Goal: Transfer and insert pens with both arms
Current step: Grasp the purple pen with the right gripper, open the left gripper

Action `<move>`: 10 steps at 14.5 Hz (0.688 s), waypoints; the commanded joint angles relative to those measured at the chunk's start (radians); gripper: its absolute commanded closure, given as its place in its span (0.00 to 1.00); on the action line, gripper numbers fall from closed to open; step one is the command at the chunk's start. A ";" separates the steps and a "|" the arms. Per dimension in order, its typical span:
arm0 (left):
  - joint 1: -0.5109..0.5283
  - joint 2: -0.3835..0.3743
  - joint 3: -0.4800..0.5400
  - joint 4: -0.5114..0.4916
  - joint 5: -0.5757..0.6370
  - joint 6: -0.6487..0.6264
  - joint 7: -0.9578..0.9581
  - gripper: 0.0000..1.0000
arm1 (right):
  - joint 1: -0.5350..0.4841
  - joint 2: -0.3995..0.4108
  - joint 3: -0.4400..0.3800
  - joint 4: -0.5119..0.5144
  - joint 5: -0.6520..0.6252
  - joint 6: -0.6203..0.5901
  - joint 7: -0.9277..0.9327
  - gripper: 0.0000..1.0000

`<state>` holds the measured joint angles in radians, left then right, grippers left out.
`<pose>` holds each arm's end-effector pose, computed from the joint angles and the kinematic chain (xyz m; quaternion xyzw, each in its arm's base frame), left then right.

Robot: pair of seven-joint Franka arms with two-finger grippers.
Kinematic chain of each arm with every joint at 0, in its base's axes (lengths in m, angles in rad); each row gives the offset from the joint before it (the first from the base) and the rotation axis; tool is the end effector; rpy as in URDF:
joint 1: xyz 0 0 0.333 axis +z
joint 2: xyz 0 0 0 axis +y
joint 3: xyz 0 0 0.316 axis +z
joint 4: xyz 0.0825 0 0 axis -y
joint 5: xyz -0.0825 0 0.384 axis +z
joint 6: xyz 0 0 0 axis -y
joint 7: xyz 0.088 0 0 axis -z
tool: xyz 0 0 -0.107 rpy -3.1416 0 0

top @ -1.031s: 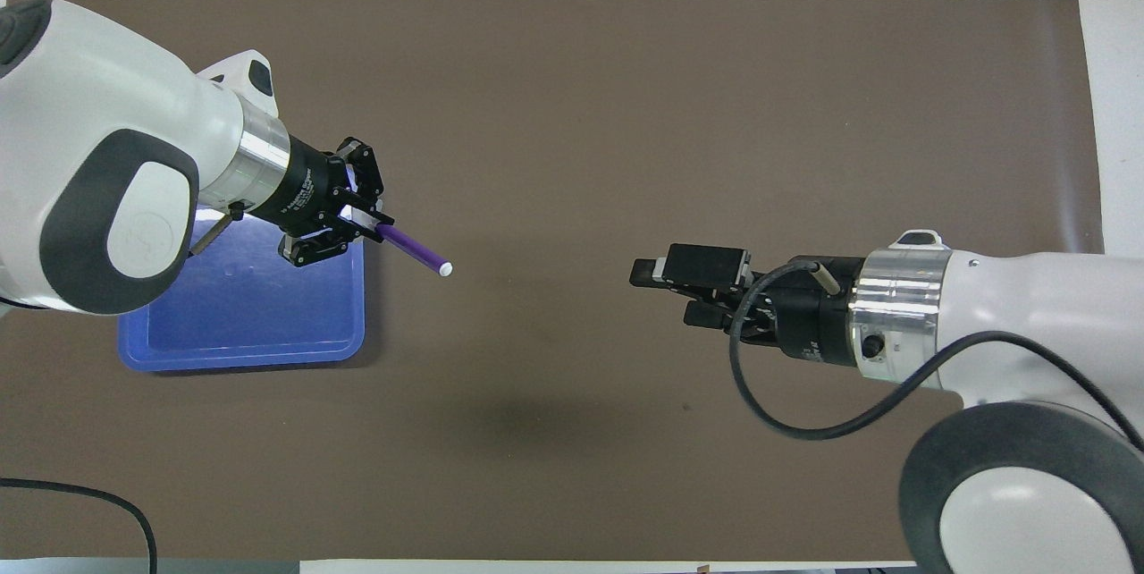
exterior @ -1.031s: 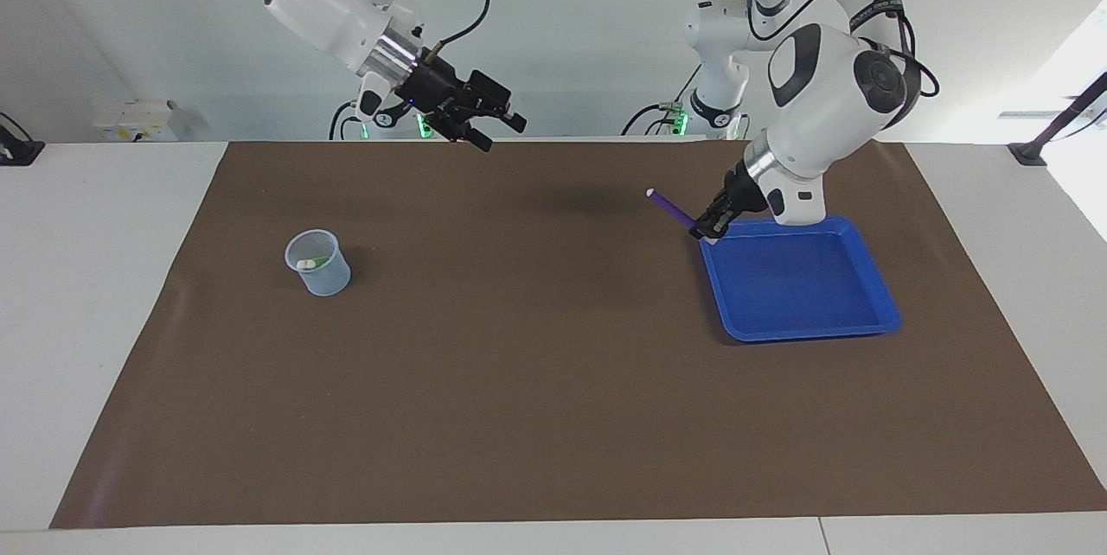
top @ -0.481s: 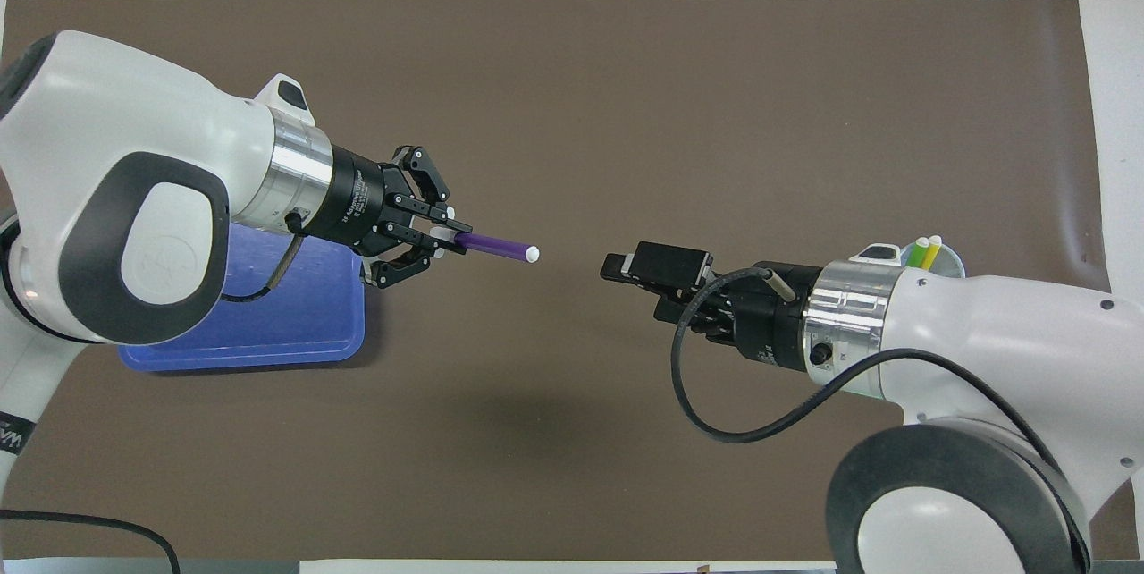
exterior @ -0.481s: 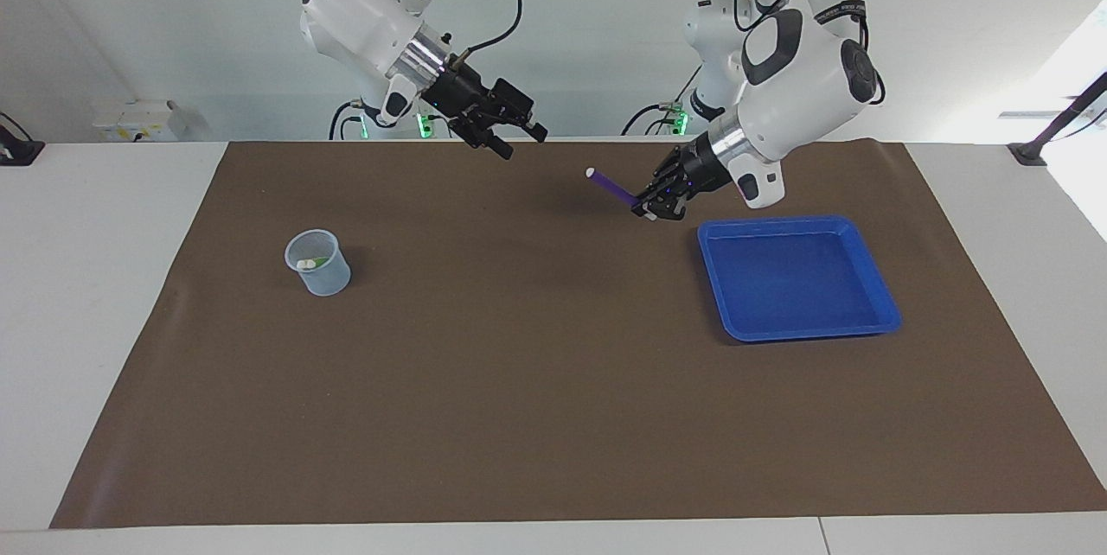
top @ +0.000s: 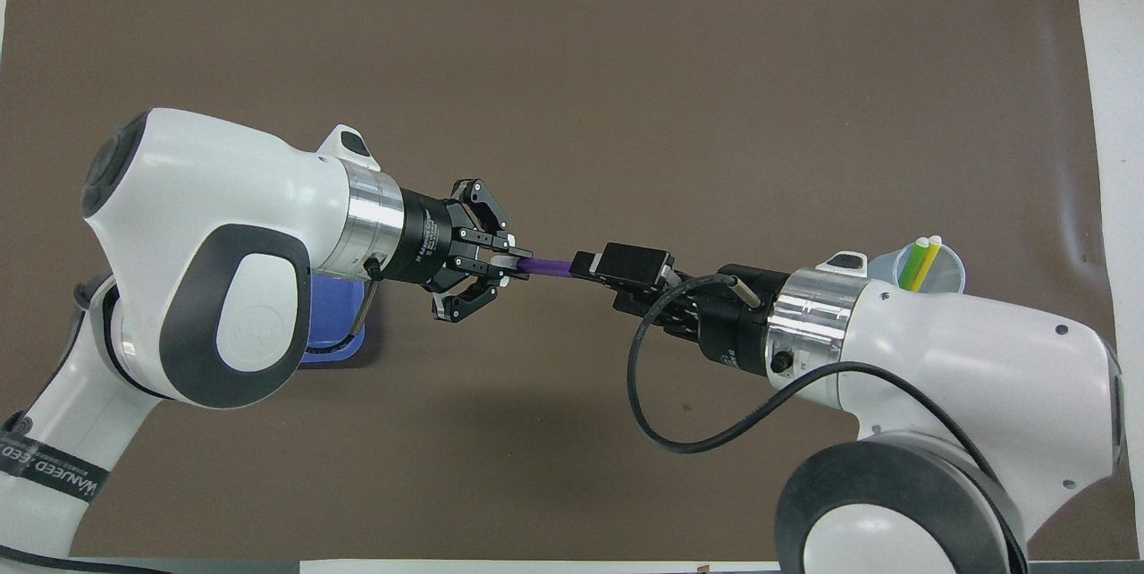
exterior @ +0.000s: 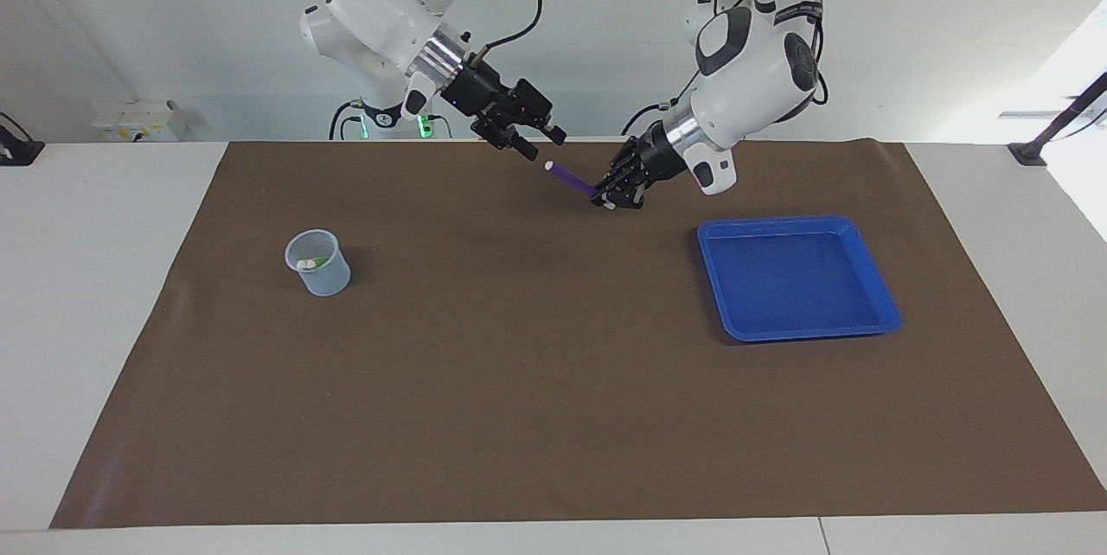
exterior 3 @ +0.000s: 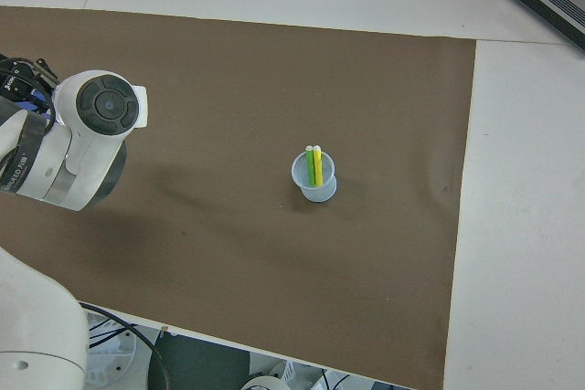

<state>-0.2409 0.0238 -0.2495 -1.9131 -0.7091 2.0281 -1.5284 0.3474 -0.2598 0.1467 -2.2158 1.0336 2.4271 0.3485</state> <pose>0.4948 -0.3052 0.5015 0.7437 0.5849 -0.2490 0.2070 0.4483 0.2509 0.5364 -0.8709 0.2234 -0.0324 0.4365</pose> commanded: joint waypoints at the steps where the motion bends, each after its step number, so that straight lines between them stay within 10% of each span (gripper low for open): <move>1: -0.015 -0.033 0.009 -0.037 -0.023 0.029 -0.027 1.00 | -0.001 0.014 0.002 0.001 0.022 0.014 -0.057 0.32; 10: -0.028 -0.041 0.009 -0.037 -0.030 0.029 -0.029 1.00 | -0.002 0.024 0.002 0.002 0.023 0.015 -0.065 0.53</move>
<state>-0.2565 0.0145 -0.2495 -1.9156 -0.7205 2.0377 -1.5455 0.3474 -0.2393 0.1467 -2.2149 1.0337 2.4282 0.3118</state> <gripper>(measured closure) 0.833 0.520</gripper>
